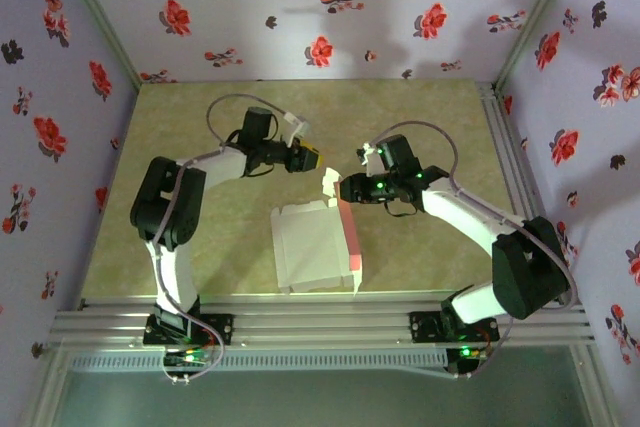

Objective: Fold the paper box

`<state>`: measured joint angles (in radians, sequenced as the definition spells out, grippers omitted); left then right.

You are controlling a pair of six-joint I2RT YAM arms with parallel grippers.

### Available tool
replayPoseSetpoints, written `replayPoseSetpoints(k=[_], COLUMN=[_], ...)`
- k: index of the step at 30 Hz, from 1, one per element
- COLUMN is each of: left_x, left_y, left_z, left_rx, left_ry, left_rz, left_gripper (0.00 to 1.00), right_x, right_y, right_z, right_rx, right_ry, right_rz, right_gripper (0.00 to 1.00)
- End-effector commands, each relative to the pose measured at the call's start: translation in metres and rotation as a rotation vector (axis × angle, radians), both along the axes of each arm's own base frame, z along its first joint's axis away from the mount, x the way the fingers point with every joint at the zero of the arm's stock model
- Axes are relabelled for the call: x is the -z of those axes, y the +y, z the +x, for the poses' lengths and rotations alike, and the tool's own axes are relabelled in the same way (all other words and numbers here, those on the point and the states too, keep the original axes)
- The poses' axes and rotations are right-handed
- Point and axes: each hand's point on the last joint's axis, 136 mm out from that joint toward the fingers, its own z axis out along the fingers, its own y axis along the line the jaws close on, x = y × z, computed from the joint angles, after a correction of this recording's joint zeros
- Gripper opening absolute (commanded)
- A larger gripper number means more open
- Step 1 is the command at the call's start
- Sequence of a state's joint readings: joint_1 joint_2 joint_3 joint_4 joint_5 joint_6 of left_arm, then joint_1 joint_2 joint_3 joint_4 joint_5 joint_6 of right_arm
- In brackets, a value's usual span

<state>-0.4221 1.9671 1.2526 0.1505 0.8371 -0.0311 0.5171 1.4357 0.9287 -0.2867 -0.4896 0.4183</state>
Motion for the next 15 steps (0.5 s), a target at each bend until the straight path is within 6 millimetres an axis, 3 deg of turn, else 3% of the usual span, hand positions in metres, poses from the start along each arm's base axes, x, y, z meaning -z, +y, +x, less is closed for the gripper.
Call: replayPoseSetpoints(k=[1, 8, 15], left_x=[0.014, 0.021, 0.022], left_y=[0.0, -0.013, -0.024], left_z=[0.012, 0.013, -0.014], left_rx=[-0.039, 0.021, 0.155], left_ry=[0.071, 0.082, 0.06], left_rz=[0.037, 0.078, 0.066], left_gripper=[0.42, 0.43, 0.44], right_x=[0.016, 0.015, 0.015], right_y=[-0.007, -0.007, -0.006], right_z=[-0.006, -0.006, -0.005], right_rx=[-0.006, -0.008, -0.013], right_ry=[0.035, 0.033, 0.033], right_rz=[-0.07, -0.068, -0.067], right_gripper=[0.41, 0.41, 0.41])
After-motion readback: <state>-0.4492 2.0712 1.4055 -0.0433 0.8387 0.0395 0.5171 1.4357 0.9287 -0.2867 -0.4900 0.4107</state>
